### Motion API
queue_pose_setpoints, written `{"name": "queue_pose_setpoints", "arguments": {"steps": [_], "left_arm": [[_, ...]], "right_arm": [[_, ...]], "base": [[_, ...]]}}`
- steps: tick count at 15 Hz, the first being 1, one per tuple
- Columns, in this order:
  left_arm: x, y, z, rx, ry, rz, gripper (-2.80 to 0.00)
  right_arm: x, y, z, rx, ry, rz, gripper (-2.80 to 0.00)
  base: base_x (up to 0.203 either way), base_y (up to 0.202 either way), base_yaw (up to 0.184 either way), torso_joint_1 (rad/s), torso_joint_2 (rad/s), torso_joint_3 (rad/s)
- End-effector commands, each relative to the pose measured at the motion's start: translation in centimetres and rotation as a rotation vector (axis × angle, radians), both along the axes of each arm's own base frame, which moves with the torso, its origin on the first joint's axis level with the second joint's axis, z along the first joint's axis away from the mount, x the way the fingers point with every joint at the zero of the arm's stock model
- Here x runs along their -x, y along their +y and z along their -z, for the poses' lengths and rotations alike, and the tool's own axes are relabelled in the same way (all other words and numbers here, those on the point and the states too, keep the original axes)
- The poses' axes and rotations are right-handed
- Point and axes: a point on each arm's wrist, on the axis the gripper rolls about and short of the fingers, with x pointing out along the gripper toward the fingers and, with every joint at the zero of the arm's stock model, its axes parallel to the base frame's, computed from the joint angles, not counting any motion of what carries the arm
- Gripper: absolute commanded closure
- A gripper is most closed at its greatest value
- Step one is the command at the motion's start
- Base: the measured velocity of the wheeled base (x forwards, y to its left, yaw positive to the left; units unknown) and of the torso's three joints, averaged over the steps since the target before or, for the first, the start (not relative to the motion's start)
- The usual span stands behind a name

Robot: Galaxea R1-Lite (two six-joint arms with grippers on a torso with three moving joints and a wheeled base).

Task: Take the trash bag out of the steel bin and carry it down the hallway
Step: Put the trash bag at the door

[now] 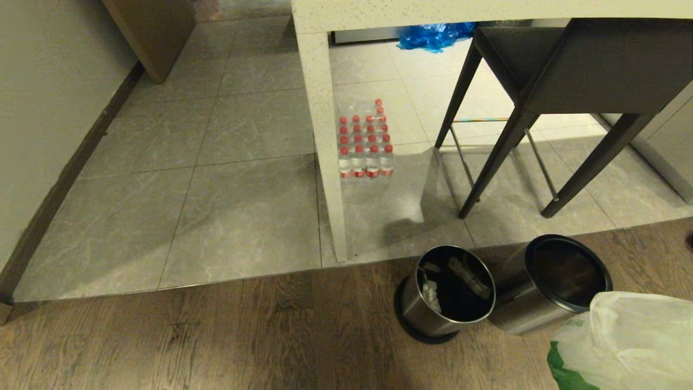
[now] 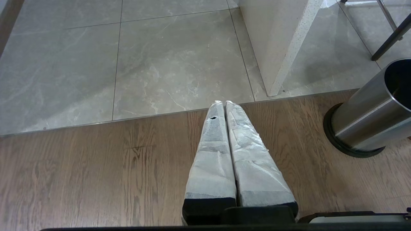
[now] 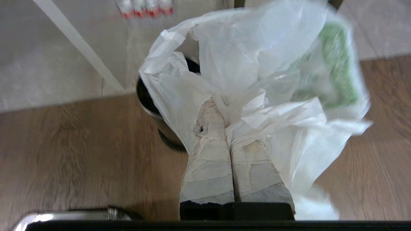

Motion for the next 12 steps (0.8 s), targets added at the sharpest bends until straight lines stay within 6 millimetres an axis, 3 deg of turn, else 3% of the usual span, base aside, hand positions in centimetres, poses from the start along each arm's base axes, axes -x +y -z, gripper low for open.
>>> {"name": "queue_pose_setpoints", "arguments": {"steps": [1, 12], "left_arm": [[-0.01, 0.00, 0.00, 0.000, 0.001, 0.000, 0.00], [-0.01, 0.00, 0.00, 0.003, 0.001, 0.000, 0.00]], "right_arm": [[0.07, 0.00, 0.15, -0.001, -0.011, -0.001, 0.00], [0.07, 0.00, 0.15, -0.001, -0.011, -0.001, 0.00]], "base": [[0.000, 0.000, 0.000, 0.000, 0.00, 0.000], [0.000, 0.000, 0.000, 0.000, 0.00, 0.000]]}}
